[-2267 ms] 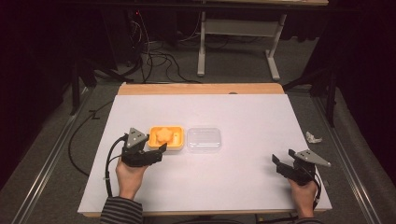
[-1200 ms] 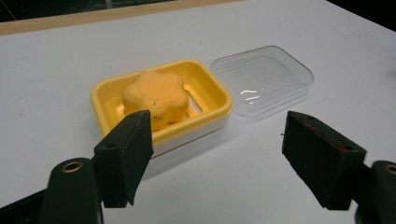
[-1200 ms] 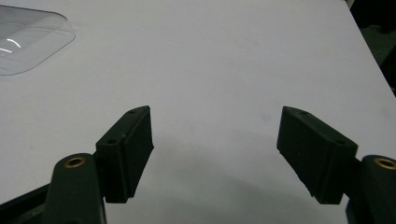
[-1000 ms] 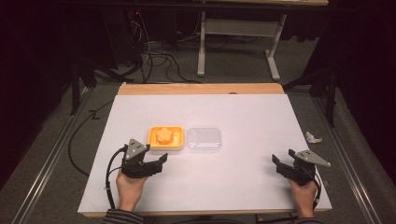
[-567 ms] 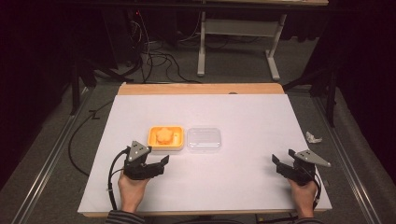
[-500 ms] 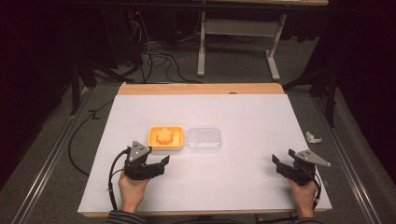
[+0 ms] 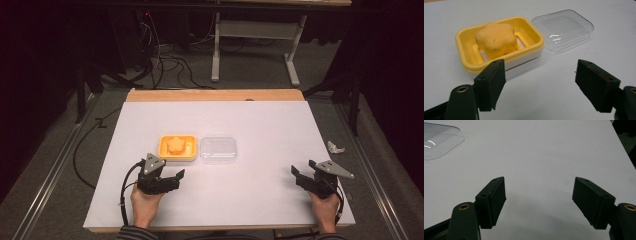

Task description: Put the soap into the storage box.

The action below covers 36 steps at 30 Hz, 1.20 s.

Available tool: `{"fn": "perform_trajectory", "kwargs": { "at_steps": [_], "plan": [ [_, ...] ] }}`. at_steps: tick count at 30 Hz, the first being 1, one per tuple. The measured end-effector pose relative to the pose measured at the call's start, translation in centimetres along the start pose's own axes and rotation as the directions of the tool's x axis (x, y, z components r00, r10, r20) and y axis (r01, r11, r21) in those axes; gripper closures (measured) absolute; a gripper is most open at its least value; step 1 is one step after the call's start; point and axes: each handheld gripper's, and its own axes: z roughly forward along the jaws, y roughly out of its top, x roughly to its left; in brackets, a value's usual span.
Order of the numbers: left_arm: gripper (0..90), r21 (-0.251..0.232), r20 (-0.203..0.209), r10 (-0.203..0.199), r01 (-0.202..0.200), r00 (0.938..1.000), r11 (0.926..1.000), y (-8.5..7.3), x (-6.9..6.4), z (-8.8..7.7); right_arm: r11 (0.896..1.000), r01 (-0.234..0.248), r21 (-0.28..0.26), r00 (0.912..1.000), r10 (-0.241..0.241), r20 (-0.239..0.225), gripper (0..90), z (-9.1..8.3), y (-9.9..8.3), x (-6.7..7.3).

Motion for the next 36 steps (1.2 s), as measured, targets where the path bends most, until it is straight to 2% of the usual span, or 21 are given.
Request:
{"fn": "perform_trajectory", "kwargs": {
  "at_steps": [22, 36],
  "plan": [
    [24.8, 0.021, -0.007, 0.008, -0.007, 0.9999, 0.9997, -0.8, -0.3, 1.7, 1.000, 0.000, 0.001, 1.0000, 0.000, -0.001, 27.2, 0.0, 0.0, 0.0],
    [24.8, 0.041, -0.015, 0.029, -0.028, 0.9995, 0.9988, -1.0, -0.7, 2.9, 1.000, -0.001, 0.000, 1.0000, 0.001, 0.000, 27.2, 0.0, 0.0, 0.0]
  ]
}}
